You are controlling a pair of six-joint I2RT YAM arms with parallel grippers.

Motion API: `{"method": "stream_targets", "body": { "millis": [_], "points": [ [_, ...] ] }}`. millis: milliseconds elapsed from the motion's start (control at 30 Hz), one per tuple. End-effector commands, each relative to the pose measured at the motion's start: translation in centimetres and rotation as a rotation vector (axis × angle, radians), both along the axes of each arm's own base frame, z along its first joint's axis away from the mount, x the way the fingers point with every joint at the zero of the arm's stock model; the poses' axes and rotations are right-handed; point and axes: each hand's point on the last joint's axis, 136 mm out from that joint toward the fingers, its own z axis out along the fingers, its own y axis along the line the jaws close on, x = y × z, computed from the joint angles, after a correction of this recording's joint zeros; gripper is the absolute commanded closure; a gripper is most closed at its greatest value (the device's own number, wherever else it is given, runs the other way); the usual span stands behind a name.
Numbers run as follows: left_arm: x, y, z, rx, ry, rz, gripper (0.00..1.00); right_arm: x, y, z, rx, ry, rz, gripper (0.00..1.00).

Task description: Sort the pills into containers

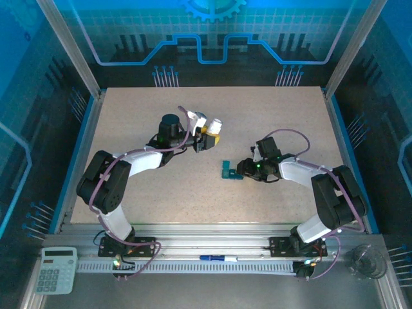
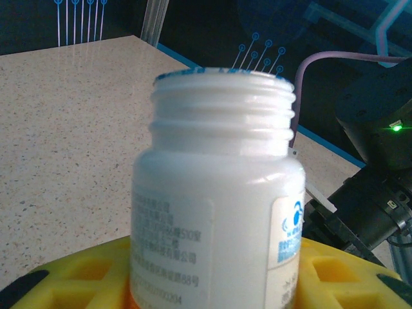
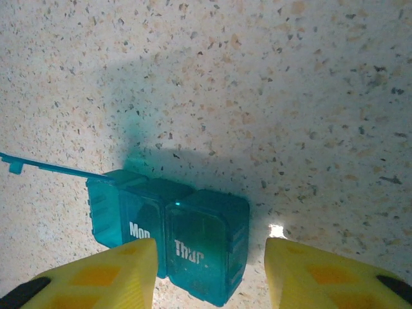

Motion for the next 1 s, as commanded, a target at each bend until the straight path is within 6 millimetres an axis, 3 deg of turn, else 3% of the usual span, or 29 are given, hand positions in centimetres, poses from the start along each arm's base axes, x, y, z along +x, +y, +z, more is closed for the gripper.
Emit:
{"method": "stream_targets", "body": {
  "millis": [0,400,800,967],
  "points": [
    [0.4,0.1,2.2,-0.009,-0.077,0.0,1.0,-0.5,0.7,-0.7,0.012,0.024,0.01,0.52],
    [0.4,0.1,2.2,-0.007,-0.079,0.0,1.0,-0.9,3.2,-0.1,0.129,0.05,0.007,0.59],
    [0.3,0.1,2.3,-0.008,-0.082,0.0,1.0,-1.1,7.1,-0.4,0.237,0.094,0.014,0.59],
    [0.3,0.1,2.2,-0.005,-0.081,0.001,1.0,-0.8,7.8,0.2,0.25,0.079,0.028,0.58]
  ]
}}
